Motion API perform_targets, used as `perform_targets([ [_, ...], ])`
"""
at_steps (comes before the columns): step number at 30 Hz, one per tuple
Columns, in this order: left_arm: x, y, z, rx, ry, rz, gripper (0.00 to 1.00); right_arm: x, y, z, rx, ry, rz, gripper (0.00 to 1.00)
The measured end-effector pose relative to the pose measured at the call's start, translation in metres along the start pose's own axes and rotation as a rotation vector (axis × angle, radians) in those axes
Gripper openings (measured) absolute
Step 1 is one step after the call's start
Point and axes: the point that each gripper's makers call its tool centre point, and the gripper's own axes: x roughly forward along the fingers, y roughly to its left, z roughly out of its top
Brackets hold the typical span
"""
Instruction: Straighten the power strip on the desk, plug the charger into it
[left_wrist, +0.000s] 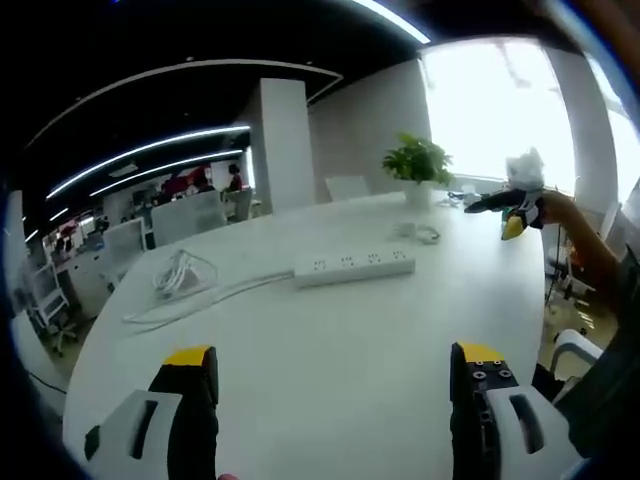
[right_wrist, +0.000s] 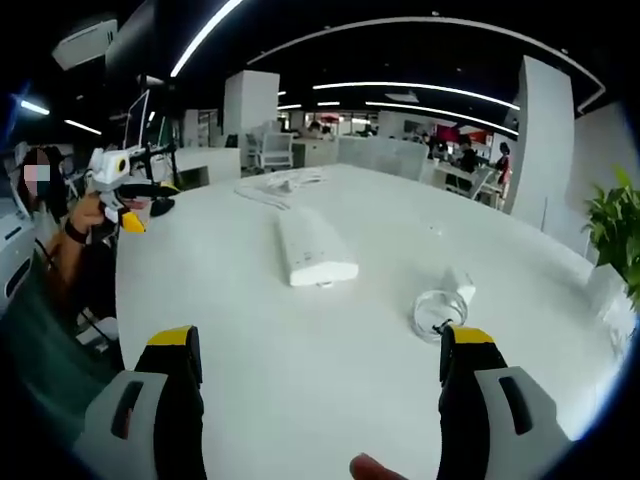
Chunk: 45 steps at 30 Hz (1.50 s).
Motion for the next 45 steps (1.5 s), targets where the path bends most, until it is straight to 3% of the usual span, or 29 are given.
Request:
perform_targets([
  [20,0.005,-0.006,-0.004,0.006,0.011,-0.017,0.99,0.037,0.004,0.005,-0.014,0.020,0.063,1.00],
  [45,0.004,-0.002,-0.007,-0.003,0.014,-0.009,0.99,0.067,0.012,0.016,-0.035,0.025,0.116,1.00],
])
